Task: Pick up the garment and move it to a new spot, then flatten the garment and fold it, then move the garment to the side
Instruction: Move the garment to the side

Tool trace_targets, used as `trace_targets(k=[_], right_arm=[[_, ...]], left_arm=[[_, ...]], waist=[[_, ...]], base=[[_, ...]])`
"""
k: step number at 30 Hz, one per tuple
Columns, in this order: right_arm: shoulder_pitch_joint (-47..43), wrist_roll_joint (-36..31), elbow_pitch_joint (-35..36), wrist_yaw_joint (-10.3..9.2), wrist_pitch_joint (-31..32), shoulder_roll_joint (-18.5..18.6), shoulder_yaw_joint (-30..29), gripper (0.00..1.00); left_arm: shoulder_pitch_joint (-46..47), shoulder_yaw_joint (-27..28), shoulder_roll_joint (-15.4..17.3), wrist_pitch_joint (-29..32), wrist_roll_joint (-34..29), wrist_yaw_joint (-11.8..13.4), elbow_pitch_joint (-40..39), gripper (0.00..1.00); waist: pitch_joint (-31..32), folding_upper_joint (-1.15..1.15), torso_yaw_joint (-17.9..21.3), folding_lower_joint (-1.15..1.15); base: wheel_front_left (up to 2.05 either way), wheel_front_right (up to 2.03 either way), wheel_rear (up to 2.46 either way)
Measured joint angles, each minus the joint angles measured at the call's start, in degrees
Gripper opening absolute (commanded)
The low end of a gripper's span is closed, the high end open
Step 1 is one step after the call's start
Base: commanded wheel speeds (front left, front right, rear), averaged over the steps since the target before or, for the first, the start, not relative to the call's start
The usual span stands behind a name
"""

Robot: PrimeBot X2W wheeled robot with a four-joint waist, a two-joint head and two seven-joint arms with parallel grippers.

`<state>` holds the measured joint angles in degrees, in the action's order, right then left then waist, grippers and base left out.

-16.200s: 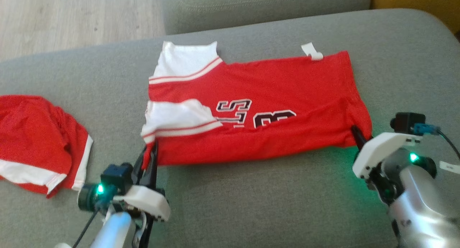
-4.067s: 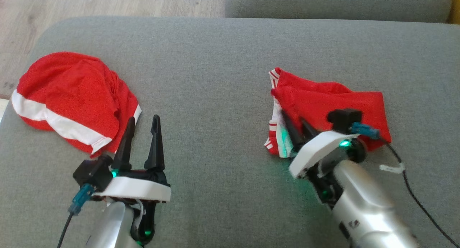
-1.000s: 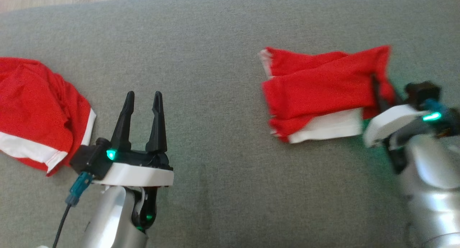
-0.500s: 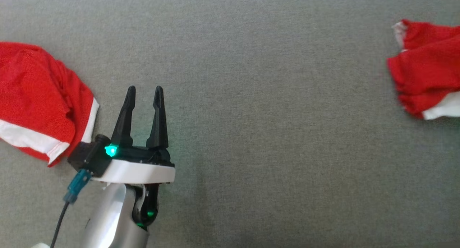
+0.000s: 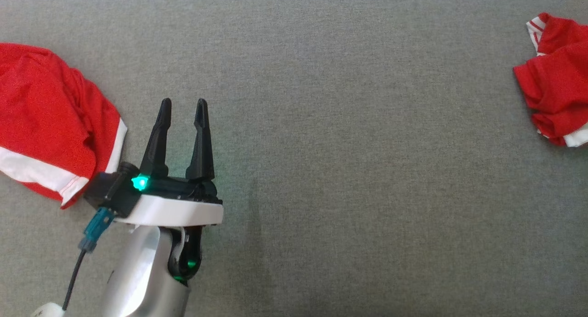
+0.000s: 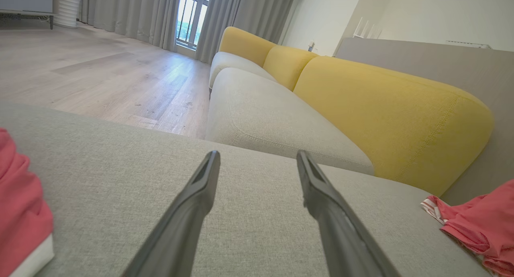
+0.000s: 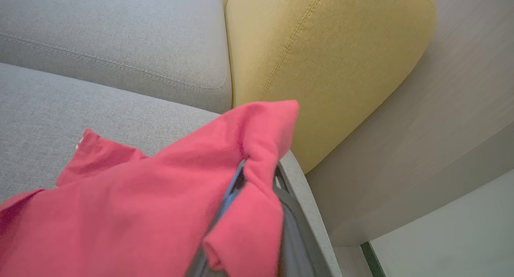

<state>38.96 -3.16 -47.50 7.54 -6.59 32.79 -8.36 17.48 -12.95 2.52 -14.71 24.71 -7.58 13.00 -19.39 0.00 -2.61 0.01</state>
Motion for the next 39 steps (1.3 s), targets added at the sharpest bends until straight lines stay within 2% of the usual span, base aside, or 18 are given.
trace_targets(k=[1, 7, 12, 13, 21, 27, 32, 36, 39], right_arm=[[0.3, -0.2, 0.1, 0.00, 0.0, -0.2, -0.1, 1.00], [0.5, -0.4, 1.4, 0.00, -1.7, -2.6, -1.6, 1.00], [-0.1, 1.8, 6.4, 0.00, -4.4, -7.7, -0.8, 1.00], [-0.1, 1.8, 6.4, 0.00, -4.4, -7.7, -0.8, 1.00], [-9.7, 9.2, 20.0, 0.00, -4.7, -19.6, 3.5, 1.00], [-18.7, 11.7, 27.7, 0.00, -3.0, -27.7, 4.5, 1.00], [-25.8, 13.3, 30.2, 0.00, -3.6, -29.6, 4.1, 1.00], [-30.6, 18.0, 29.4, 0.00, -5.6, -29.7, 4.7, 1.00], [-32.4, 18.4, 28.2, 0.00, -6.6, -29.8, 5.9, 1.00]], left_arm=[[0.0, 0.0, 0.0, 0.0, 0.0, 0.0, 0.1, 1.00], [0.0, 0.1, 0.0, 0.0, 0.0, 0.0, 0.7, 1.00], [-0.4, 1.4, 0.0, 0.0, 0.0, 0.0, 0.7, 1.00], [-0.4, 1.4, 0.0, 0.0, 0.0, 0.0, 0.7, 1.00], [-4.1, 3.7, 0.0, 0.0, 0.3, 0.0, -0.1, 1.00], [-7.2, 4.1, 0.0, 0.0, 0.7, 0.0, -0.9, 1.00], [-10.3, 3.9, 0.0, 0.0, 0.7, 0.0, -1.2, 1.00], [-12.3, 3.8, 0.0, 0.0, 0.5, 0.0, -1.2, 1.00], [-13.2, 3.7, 0.0, 0.0, 0.3, 0.0, -1.2, 1.00]], waist=[[0.1, 0.00, 0.0, 0.00], [1.5, 0.00, 0.3, 0.00], [3.9, 0.00, 0.8, -0.01], [3.9, 0.00, 0.8, -0.01], [9.1, 0.00, 1.7, -0.02], [12.7, 0.00, 2.3, -0.02], [14.7, 0.00, 2.7, -0.02], [15.9, 0.00, 2.8, -0.02], [16.3, 0.00, 2.8, -0.01]], base=[[0.00, 0.00, 0.00], [0.00, 0.00, 0.00], [0.00, 0.00, 0.00], [0.00, 0.00, 0.00], [0.00, 0.00, 0.00], [0.00, 0.00, 0.00], [0.00, 0.00, 0.00], [0.00, 0.00, 0.00], [0.00, 0.00, 0.00]])
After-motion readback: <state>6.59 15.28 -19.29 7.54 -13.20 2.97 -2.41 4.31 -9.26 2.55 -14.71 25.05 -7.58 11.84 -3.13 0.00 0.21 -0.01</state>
